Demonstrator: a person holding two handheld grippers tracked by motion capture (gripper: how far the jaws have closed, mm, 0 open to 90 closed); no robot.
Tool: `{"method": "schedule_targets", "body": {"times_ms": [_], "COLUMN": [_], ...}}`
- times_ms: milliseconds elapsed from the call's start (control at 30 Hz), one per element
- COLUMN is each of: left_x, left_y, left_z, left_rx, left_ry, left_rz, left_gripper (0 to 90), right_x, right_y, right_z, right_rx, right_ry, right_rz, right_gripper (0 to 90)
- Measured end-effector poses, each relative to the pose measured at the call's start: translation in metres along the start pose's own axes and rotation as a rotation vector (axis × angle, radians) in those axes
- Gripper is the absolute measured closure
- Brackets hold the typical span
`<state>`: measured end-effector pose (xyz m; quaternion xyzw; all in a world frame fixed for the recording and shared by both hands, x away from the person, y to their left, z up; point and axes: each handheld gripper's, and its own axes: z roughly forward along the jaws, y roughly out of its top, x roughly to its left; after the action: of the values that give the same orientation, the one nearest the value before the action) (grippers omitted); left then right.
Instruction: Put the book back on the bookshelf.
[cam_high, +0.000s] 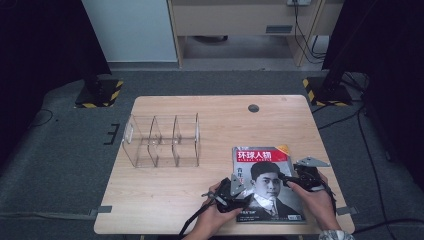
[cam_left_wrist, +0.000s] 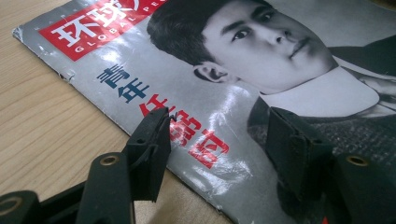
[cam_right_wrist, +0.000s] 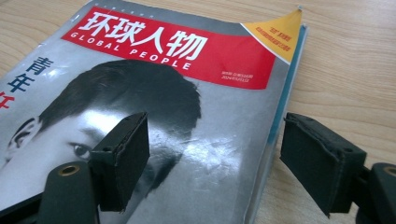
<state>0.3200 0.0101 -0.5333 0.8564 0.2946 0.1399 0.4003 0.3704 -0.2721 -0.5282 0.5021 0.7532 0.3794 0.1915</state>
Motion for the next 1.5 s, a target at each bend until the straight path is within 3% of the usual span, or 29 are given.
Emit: {"method": "schedule_targets", "body": {"times_ms": [367,700,933,967,1000,1100,1167,1267,1400,1500], "left_x": [0.001,0.002,0.002,0.002,0.002,0.002,0.002,0.002,0.002,0.002], "left_y": [0.001,0.002,0.002,0.002,0.002,0.002,0.002,0.002,0.002,0.002], "left_z": [0.001,0.002,0.003,0.003,0.003,0.003,0.003,0.003,0.003,0.003], "left_rx": [0.0,0.0,0.001,0.0,0.0,0.0,0.0,0.0,0.0,0.0], "left_ry": [-0.002,-0.009,-0.009,-0.009,-0.008,-0.009,-0.008,-0.008,-0.008,-0.008], "left_rz": [0.009,0.015,0.017,0.018,0.018,0.016,0.016,0.016,0.017,0.017], "left_gripper": [39.6,40.0,40.1,40.1,40.1,40.2,40.2,40.3,40.3,40.4], "right_x": [-0.001,0.002,0.007,0.008,0.008,0.006,0.006,0.012,0.026,0.031], "right_y": [-0.003,0.002,0.005,0.004,-0.002,-0.008,-0.006,-0.003,0.003,0.003], "right_z": [0.007,-0.008,-0.02,-0.021,-0.018,-0.014,-0.015,-0.022,-0.03,-0.025], "right_rx": [0.034,-0.036,-0.086,-0.08,-0.028,0.016,0.004,-0.027,-0.091,-0.062], "right_ry": [0.013,0.027,0.082,0.094,0.105,0.087,0.092,0.081,0.113,0.116], "right_rz": [0.0,0.0,-0.014,-0.021,-0.035,-0.047,-0.036,-0.084,-0.117,-0.147], "right_gripper": [20.5,36.7,48.6,48.6,48.6,48.7,50.1,52.4,56.3,51.9]}}
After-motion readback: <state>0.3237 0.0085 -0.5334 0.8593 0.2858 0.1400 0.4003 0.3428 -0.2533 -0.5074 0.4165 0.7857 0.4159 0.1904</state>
